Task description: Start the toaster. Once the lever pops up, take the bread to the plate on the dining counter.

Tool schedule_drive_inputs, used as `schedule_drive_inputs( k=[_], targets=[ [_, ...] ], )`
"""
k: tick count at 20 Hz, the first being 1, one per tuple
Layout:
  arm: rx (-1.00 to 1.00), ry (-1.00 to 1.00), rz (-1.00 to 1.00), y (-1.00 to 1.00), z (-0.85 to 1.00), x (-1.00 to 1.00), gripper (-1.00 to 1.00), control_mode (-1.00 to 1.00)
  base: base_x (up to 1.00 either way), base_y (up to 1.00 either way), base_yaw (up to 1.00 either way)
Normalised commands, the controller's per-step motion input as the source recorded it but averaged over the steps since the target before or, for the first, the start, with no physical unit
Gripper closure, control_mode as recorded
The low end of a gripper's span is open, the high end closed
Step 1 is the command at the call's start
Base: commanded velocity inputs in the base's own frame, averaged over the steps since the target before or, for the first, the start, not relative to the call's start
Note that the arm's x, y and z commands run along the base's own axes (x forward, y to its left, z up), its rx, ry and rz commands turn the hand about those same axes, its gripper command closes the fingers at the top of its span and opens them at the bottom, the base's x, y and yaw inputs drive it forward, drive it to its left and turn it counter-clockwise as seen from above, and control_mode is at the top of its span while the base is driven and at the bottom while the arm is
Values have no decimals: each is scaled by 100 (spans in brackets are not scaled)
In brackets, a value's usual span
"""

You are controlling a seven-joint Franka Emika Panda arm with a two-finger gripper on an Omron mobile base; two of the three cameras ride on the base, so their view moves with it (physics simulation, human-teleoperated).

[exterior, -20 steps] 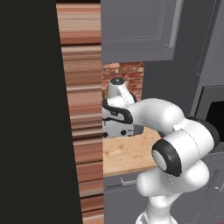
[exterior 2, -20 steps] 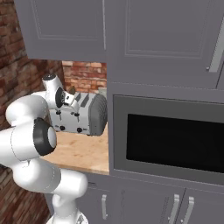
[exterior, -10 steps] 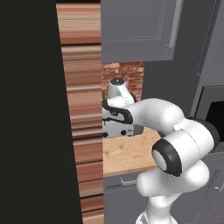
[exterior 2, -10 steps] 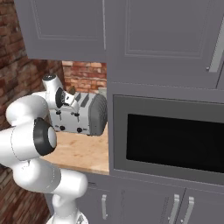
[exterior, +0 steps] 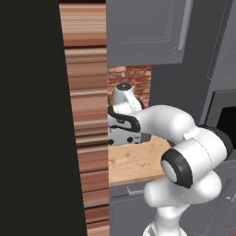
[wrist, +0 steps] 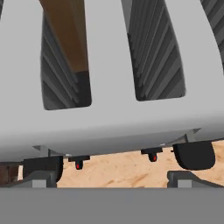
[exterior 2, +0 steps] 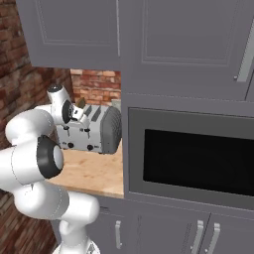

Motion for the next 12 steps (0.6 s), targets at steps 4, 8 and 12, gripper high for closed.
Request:
schedule_drive_inputs(
  k=[4,8,12],
  targets=[
    [0,0,0,0,-2,-1,-100,-100,0,0,0],
    [0,0,0,0,0,0,-100,-100,0,0,0],
    [0,0,0,0,-1,0,-100,-100,0,0,0]
  ],
)
